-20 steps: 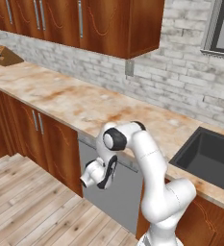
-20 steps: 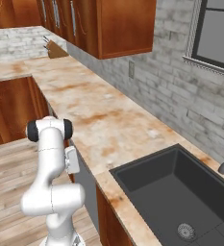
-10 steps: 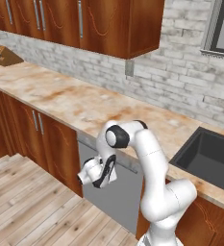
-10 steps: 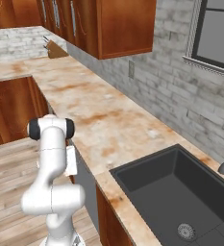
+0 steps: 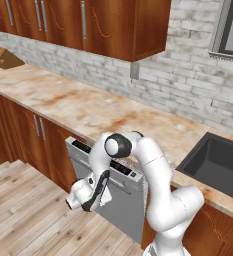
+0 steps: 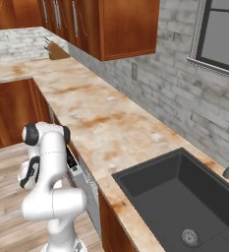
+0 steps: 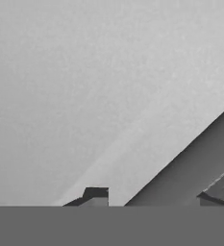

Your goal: Open the dishwasher door and pull out the top rack.

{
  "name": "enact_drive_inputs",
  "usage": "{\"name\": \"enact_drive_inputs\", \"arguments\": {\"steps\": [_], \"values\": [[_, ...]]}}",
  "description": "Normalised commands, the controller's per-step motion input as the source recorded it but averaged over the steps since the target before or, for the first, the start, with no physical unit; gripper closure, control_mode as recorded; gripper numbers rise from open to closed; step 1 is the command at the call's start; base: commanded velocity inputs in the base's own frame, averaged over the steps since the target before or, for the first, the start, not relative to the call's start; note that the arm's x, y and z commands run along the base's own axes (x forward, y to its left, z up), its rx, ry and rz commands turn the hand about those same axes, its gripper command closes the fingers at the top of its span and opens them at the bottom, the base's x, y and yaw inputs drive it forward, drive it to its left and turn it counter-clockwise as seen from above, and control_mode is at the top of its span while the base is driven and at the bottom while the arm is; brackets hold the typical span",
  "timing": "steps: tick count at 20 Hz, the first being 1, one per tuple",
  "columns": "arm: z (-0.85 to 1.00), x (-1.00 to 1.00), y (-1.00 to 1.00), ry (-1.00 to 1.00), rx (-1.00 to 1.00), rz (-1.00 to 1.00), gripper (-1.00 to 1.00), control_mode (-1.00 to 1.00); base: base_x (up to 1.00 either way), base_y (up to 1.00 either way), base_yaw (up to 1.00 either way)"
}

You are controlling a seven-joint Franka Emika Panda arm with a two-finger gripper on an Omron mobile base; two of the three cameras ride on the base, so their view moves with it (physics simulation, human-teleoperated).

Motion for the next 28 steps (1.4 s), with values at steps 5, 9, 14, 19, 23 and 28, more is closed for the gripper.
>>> {"name": "enact_drive_inputs", "arguments": {"steps": [5, 9, 14, 19, 23, 28], "values": [[-0.72, -1.00, 0.34, 0.47, 0.33, 0.40, 1.00, -1.00, 0.00, 0.00, 0.00], [-0.59, -1.00, 0.27, 0.50, 0.38, 0.42, 1.00, -1.00, 0.00, 0.00, 0.00], [-0.50, -0.99, 0.35, 0.51, 0.40, 0.40, 1.00, -1.00, 0.00, 0.00, 0.00], [-0.13, -0.63, 0.60, 0.57, 0.39, 0.27, -1.00, -1.00, 0.00, 0.00, 0.00], [0.19, -0.55, 0.71, 0.53, 0.29, 0.19, -1.00, -1.00, 0.00, 0.00, 0.00], [1.00, -0.55, 0.65, 0.32, 0.14, 0.15, -1.00, -1.00, 0.00, 0.00, 0.00]]}}
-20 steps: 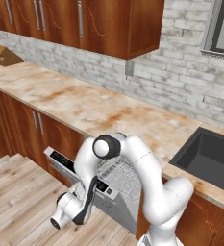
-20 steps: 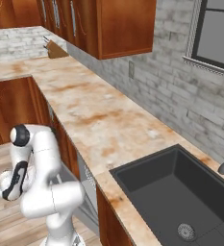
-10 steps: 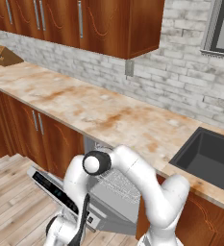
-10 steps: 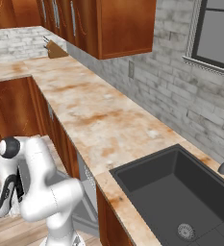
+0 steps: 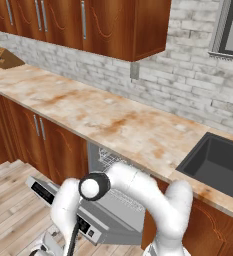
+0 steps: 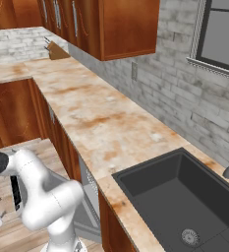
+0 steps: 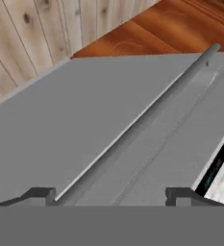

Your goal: Open the dishwasher door and pull out the top rack.

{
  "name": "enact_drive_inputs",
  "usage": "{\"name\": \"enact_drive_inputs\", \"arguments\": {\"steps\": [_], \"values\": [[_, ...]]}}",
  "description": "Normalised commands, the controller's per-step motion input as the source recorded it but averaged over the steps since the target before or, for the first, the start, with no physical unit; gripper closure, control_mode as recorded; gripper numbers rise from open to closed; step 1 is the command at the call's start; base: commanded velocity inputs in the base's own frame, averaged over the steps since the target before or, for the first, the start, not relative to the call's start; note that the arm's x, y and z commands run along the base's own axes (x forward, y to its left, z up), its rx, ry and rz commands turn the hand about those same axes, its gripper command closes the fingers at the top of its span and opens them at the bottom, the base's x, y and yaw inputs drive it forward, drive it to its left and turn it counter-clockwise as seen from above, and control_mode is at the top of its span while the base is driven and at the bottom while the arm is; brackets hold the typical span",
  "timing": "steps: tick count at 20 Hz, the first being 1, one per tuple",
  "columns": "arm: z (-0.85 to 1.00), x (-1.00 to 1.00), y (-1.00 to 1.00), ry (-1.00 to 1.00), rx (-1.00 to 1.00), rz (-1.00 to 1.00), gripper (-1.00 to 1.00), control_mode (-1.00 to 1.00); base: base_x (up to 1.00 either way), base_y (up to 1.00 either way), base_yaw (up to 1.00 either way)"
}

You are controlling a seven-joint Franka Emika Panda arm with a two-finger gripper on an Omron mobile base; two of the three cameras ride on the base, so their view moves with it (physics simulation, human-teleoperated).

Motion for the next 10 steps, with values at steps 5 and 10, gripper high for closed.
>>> {"name": "enact_drive_inputs", "arguments": {"steps": [5, 10], "values": [[1.00, -0.68, 0.46, 0.22, 0.12, 0.08, -1.00, -1.00, 0.00, 0.00, 0.00], [1.00, -0.44, 0.02, 0.09, 0.00, -0.01, -1.00, -1.00, 0.00, 0.00, 0.00]]}}
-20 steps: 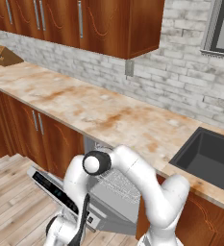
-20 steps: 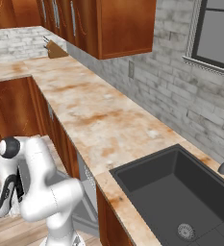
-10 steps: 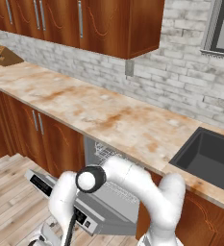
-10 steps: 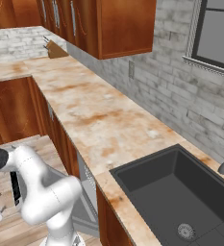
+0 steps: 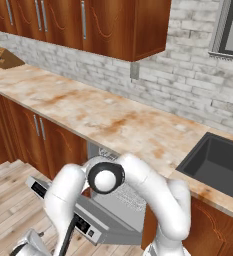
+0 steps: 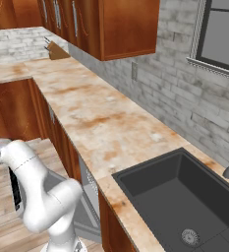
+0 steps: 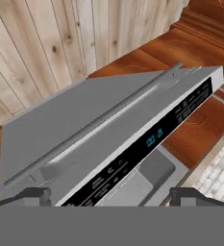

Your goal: Open the dishwasher door and pull out the top rack.

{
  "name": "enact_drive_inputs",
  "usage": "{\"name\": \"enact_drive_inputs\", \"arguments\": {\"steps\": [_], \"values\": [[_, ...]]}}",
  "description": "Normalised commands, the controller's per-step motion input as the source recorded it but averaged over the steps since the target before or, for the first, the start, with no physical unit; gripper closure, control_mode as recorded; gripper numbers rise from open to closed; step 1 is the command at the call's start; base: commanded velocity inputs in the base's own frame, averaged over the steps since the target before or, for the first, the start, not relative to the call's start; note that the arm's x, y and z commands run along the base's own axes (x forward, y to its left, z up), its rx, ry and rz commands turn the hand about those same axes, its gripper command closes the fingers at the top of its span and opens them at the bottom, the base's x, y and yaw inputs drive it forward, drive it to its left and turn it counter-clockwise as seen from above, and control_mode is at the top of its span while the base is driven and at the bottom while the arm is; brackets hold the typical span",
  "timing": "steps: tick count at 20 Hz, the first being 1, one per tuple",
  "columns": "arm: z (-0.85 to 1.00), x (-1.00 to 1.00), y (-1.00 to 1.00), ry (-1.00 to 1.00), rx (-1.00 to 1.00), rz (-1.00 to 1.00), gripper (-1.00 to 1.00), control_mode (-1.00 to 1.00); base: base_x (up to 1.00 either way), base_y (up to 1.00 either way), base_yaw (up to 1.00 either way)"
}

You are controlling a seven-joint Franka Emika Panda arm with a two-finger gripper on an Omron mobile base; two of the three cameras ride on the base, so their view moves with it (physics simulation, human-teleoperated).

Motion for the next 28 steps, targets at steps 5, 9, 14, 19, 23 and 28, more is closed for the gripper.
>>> {"name": "enact_drive_inputs", "arguments": {"steps": [5, 9, 14, 19, 23, 28], "values": [[1.00, -0.04, -0.21, 0.15, -0.02, 0.00, -1.00, -1.00, 0.00, 0.00, 0.00], [1.00, -0.04, -0.30, 0.37, -0.09, 0.00, -1.00, -1.00, 0.00, 0.00, 0.00], [1.00, 0.00, -0.52, 0.36, -0.12, 0.00, -1.00, -1.00, 0.00, 0.00, 0.00], [0.99, 0.00, -0.54, 0.34, -0.13, 0.00, -1.00, -1.00, 0.00, 0.00, 0.00], [0.51, 0.13, -0.84, 0.05, -0.06, 0.00, -1.00, -1.00, 0.00, 0.00, 0.00], [0.00, 0.71, -0.80, 0.00, -0.04, 0.00, -1.00, -1.00, 0.00, 0.00, 0.00]]}}
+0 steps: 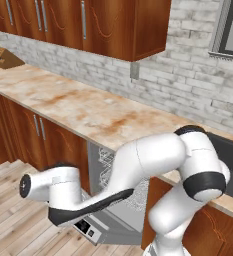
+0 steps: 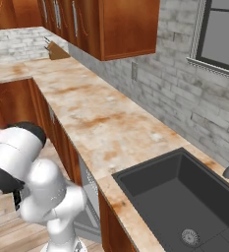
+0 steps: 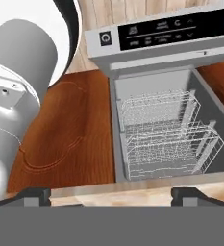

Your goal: Open the dishwasher door and pull out the top rack.

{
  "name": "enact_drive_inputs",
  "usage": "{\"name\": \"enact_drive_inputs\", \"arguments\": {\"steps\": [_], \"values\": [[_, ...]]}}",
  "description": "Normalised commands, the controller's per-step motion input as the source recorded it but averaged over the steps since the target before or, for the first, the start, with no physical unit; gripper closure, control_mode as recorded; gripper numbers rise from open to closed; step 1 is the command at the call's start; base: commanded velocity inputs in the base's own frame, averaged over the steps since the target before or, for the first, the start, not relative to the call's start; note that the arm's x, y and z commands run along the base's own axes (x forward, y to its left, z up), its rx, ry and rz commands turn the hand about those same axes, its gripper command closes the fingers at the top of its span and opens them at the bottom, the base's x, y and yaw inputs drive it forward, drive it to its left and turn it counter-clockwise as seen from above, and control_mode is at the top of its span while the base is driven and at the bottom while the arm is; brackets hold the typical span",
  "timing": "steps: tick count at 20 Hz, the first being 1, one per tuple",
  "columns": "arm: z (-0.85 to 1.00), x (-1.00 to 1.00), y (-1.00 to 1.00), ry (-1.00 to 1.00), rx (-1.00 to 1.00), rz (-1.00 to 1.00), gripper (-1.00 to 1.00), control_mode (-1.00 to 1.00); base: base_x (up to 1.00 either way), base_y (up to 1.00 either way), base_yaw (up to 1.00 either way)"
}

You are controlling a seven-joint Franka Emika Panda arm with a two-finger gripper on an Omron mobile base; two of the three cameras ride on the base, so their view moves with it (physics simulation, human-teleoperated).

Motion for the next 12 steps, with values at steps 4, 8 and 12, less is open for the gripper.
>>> {"name": "enact_drive_inputs", "arguments": {"steps": [4, 8, 12], "values": [[0.01, 0.85, -0.78, 0.11, -0.03, 0.00, -1.00, -1.00, 0.00, 0.00, 0.00], [-0.06, 0.90, -0.42, 0.27, -0.09, 0.00, -1.00, -1.00, 0.00, 0.00, 0.00], [-0.64, 0.86, -0.04, 0.29, -0.25, 0.00, -1.00, -1.00, 0.00, 0.00, 0.00]]}}
